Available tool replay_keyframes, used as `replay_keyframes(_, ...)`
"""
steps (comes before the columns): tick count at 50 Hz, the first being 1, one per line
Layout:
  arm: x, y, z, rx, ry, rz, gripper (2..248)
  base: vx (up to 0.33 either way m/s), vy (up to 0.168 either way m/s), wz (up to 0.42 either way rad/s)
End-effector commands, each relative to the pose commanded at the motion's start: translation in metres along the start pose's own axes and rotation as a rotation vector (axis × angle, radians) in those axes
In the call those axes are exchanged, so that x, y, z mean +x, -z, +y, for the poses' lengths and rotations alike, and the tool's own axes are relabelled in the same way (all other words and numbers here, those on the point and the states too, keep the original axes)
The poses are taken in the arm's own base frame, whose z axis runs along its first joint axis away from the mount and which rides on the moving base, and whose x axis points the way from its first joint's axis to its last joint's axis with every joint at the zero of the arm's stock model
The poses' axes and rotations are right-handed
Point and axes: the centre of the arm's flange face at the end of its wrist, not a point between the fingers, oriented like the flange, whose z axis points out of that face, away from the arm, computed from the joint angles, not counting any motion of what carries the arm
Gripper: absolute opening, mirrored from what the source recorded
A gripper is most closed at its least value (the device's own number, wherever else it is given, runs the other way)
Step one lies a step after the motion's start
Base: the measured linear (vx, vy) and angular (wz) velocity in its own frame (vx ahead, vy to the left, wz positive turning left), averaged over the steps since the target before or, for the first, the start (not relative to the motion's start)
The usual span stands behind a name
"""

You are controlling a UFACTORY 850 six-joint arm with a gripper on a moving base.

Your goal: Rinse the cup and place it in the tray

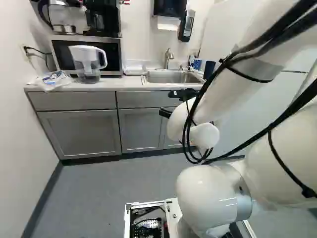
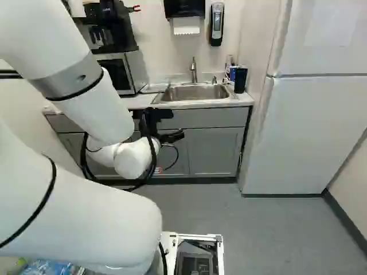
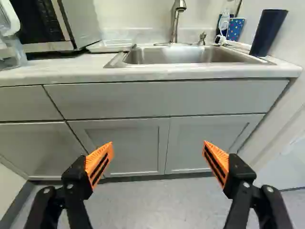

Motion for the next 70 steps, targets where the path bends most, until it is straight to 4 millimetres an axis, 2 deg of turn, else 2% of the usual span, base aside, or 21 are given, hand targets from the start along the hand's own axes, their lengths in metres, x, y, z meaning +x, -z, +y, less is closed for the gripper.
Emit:
replay_keyframes(12,0.002,-0.003,0.000,0.000,0.000,0.002,247,0.000,0.000,0.000)
replay_keyframes(23,0.015,-0.010,0.000,0.000,0.000,0.025,247,0.000,0.000,0.000)
replay_keyframes(70,0.065,-0.017,0.000,0.000,0.000,0.147,247,0.000,0.000,0.000)
